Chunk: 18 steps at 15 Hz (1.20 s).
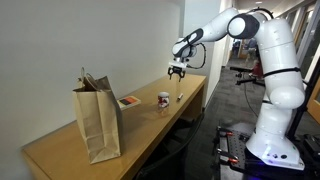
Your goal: Remove the marker from the cup and place it on the table
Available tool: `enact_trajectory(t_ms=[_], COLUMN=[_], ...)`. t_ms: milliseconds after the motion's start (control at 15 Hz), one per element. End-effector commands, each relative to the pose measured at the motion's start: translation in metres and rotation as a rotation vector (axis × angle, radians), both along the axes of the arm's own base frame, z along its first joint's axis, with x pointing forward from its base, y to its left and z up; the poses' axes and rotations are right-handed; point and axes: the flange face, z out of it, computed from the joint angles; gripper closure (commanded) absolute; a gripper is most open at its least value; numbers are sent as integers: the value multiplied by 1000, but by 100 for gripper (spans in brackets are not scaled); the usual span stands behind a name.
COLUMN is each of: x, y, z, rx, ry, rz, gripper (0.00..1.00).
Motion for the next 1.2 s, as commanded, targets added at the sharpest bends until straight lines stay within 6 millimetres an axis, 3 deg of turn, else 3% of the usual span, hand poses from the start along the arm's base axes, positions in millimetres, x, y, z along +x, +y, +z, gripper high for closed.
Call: enact_trajectory(t_ms=[0, 333, 800, 1133], x=[1, 7, 9, 3], y=[8, 25, 59, 70], z=[8, 27, 81, 90], rx=[-24, -69, -121, -126], ry=[-12, -16, -64, -62], rz=[38, 102, 235, 301], gripper=[0, 0, 0, 0])
